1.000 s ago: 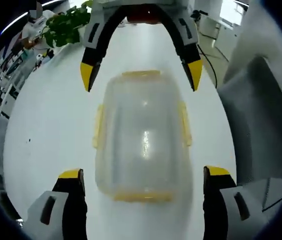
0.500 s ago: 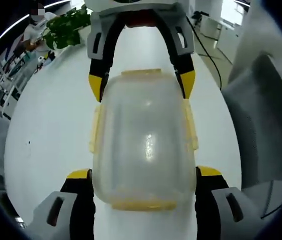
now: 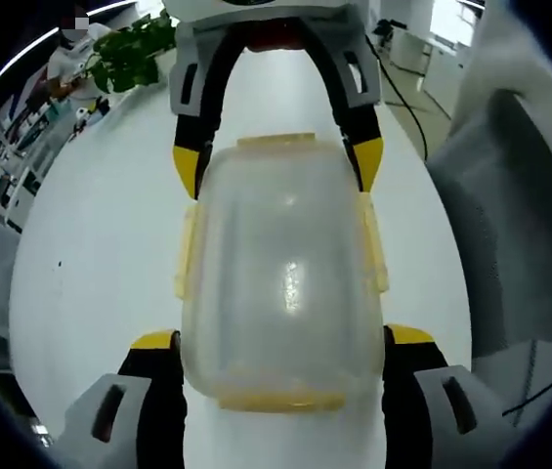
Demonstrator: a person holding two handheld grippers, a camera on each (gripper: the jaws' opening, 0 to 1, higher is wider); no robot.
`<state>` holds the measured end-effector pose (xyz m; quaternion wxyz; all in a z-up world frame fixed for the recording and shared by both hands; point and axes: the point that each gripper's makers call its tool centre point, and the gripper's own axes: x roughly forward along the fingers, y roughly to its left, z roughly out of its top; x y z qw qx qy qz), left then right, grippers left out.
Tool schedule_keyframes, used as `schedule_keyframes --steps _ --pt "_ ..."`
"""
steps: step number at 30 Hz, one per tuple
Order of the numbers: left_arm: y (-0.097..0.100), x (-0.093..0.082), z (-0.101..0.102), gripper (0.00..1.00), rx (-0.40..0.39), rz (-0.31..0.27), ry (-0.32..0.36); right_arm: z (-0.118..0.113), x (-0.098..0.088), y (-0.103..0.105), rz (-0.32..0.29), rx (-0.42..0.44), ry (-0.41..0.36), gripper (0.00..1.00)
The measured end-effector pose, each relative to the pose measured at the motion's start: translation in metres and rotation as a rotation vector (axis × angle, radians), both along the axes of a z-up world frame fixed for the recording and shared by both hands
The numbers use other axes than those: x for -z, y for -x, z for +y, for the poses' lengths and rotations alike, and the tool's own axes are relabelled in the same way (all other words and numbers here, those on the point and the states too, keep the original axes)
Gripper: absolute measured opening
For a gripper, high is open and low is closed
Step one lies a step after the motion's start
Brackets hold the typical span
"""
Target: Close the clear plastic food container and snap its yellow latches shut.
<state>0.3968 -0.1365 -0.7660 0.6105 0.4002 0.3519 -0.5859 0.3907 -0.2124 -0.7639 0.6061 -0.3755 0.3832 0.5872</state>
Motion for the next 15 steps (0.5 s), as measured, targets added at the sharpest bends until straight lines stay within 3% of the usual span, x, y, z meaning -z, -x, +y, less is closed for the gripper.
schedule_keyframes --steps 7,15 --pt "0.005 0.001 0.039 0.81 -0.017 -0.005 -0.020 0.042 0.000 0.003 0.001 -0.024 0.015 0.78" --pt "0.007 0.002 0.098 0.82 -0.026 -0.002 -0.046 0.097 0.000 0.006 0.000 -0.030 0.006 0.78"
